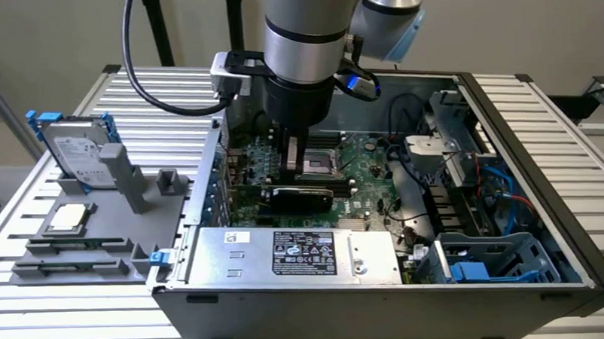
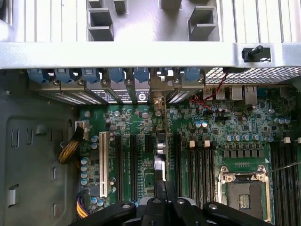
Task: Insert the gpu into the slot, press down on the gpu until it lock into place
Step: 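Insert the gpu into the slot, then press down on the gpu until it lock into place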
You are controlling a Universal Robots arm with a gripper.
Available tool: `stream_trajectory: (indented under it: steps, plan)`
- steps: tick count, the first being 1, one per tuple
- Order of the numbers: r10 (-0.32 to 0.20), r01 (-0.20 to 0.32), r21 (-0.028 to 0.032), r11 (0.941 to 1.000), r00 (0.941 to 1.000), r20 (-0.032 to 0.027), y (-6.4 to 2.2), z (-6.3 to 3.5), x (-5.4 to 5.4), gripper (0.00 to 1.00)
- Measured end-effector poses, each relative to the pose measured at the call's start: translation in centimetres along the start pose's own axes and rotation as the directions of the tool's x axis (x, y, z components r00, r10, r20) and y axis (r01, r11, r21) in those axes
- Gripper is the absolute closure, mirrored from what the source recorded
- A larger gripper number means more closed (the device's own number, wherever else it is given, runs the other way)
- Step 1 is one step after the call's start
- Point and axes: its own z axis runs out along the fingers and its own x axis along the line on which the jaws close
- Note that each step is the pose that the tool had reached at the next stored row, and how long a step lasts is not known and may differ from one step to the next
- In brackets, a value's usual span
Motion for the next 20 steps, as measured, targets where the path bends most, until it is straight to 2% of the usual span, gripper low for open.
stream_trajectory:
  steps: [16, 20]
  plan:
    - [0.0, 0.0, 0.0, 1.0, 1.0, 0.0, 0.0, 0.0, 0.0, 0.87]
    - [0.0, 0.0, 0.0001, 1.0, 1.0, -0.0001, 0.3, 0.24, -0.42, 0.87]
